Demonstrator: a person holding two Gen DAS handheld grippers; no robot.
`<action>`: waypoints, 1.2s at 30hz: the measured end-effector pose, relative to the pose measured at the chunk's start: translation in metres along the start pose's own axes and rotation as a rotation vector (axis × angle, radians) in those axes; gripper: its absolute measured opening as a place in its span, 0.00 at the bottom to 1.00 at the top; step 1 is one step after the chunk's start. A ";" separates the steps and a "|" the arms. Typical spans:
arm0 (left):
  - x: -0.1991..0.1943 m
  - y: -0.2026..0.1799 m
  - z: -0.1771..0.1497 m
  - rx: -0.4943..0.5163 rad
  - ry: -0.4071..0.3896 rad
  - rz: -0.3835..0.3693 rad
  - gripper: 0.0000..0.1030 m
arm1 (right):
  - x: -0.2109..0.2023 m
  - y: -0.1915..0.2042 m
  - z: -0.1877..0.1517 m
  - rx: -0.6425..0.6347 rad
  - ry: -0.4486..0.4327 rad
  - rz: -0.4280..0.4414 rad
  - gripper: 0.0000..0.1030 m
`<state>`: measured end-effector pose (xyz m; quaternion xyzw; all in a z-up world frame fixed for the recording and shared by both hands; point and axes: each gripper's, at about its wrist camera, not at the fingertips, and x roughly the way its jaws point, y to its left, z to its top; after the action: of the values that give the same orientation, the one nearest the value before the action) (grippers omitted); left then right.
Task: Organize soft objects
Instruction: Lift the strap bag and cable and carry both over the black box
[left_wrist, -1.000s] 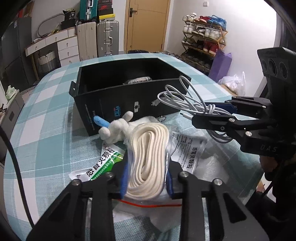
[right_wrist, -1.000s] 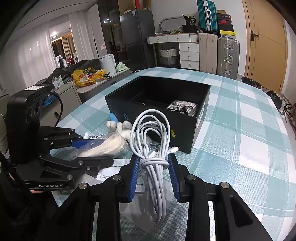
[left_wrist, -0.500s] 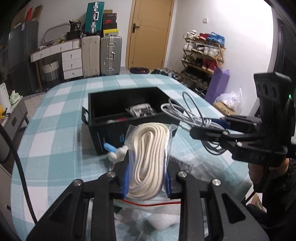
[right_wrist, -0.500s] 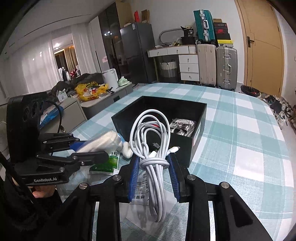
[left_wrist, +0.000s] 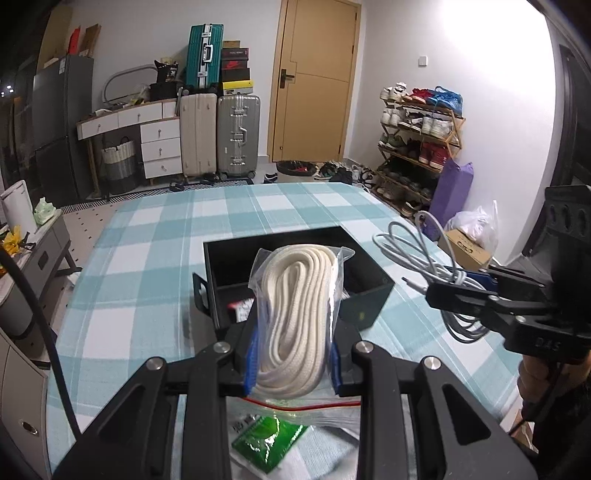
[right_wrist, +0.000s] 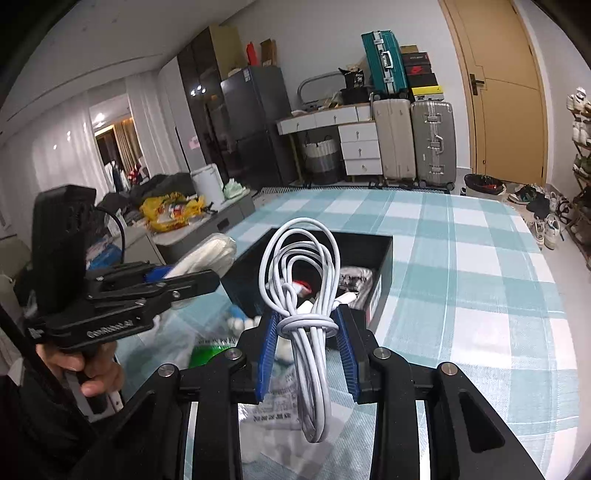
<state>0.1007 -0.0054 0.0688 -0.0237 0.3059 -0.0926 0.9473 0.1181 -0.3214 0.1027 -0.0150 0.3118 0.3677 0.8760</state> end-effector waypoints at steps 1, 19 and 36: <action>0.001 0.001 0.002 -0.001 -0.005 0.003 0.26 | -0.001 0.001 0.002 0.001 -0.005 -0.005 0.30; 0.008 0.019 0.023 -0.027 -0.046 0.036 0.26 | 0.020 -0.007 0.046 0.089 -0.017 -0.029 0.30; 0.059 0.019 0.029 -0.013 0.027 0.047 0.26 | 0.081 -0.008 0.057 0.004 0.111 -0.054 0.30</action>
<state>0.1674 0.0018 0.0563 -0.0215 0.3197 -0.0687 0.9448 0.1971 -0.2610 0.1021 -0.0421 0.3604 0.3418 0.8669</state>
